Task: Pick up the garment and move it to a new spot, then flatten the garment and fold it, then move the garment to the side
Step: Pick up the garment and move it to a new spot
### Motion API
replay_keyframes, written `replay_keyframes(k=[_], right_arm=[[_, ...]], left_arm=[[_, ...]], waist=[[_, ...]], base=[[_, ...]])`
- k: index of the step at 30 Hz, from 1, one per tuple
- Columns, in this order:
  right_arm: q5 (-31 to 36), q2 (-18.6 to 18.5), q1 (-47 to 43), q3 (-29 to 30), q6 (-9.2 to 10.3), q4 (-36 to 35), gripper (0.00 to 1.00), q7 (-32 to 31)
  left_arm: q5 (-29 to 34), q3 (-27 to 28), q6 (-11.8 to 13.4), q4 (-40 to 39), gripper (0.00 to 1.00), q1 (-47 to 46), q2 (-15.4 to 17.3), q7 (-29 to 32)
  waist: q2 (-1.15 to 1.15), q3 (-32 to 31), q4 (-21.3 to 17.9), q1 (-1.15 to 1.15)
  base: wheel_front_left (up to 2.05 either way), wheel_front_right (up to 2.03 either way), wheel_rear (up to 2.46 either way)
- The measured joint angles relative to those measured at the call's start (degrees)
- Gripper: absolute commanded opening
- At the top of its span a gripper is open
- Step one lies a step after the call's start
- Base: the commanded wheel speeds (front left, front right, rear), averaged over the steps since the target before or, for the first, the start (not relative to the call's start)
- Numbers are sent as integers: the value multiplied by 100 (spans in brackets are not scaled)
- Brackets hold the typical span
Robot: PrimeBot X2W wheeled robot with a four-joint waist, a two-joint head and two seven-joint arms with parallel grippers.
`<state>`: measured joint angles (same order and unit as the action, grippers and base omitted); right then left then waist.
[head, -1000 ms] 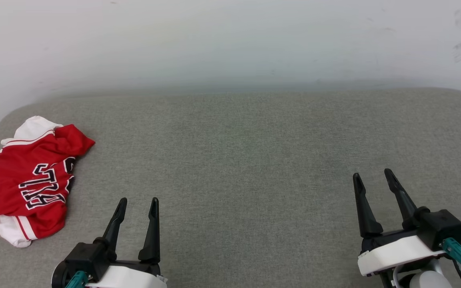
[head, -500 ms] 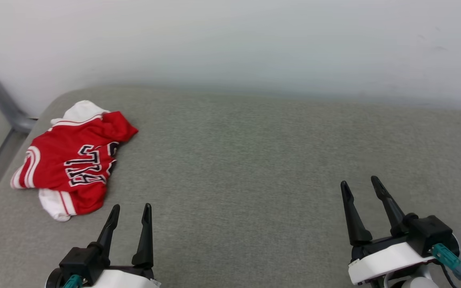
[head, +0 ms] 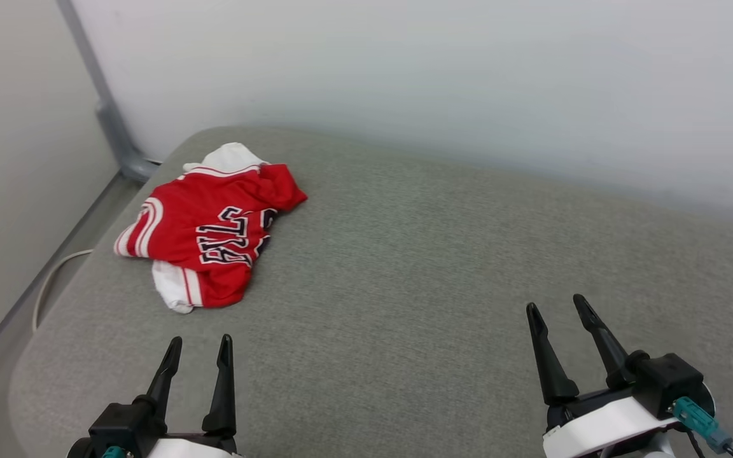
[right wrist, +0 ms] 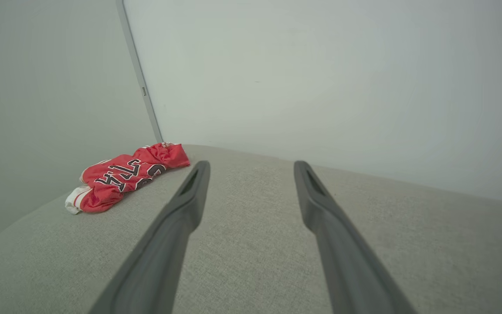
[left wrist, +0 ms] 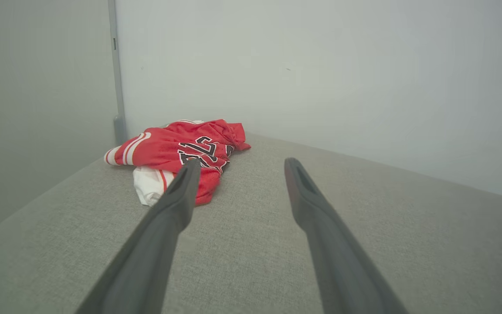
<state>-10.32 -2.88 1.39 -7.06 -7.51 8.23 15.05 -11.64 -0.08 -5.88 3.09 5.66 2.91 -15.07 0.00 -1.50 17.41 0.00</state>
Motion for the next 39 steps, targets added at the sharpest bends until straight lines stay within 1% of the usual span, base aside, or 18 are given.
replay_keyframes(k=[5, 11, 19, 22, 32, 33, 37, 39], right_arm=[[-48, 1, -2, -111, 0, 8, 100, 0], [-52, 0, -36, -110, 0, 27, 100, 0], [-90, 0, -53, -141, 0, 22, 100, 0], [-155, 0, -55, -143, 0, 22, 100, 0], [-66, 0, -59, -182, 0, -25, 100, 1], [-35, 0, -47, -200, 0, -31, 100, 1], [176, 1, 77, -233, 0, -97, 100, 1], [286, 1, 171, -236, 0, -166, 100, 1]], left_arm=[[48, 20, -21, -9, 100, 34, 1, 0], [55, -32, -52, -10, 100, 66, 0, 0], [101, -41, -52, -45, 100, 142, 0, 0], [168, -10, -51, -116, 100, 143, 0, 0], [46, 86, -69, -103, 100, 133, 0, 0], [-64, 115, -75, -51, 100, 105, 3, 0], [12, 203, -118, -7, 100, -177, 3, 0], [34, 221, -129, 47, 100, -388, 76, 0]], waist=[[0, -55, 275, 0], [0, -102, 542, 0], [0, -148, 768, 0], [0, -139, 811, 0], [0, -28, 793, 0], [0, 2, 777, 0], [0, 192, 683, 0], [0, 339, 621, 0]], base=[[0, 0, 0], [0, 0, 0], [0, 0, 0], [0, 0, 0], [0, 0, 0], [0, 0, 0], [0, 0, 0], [0, 0, 0]])
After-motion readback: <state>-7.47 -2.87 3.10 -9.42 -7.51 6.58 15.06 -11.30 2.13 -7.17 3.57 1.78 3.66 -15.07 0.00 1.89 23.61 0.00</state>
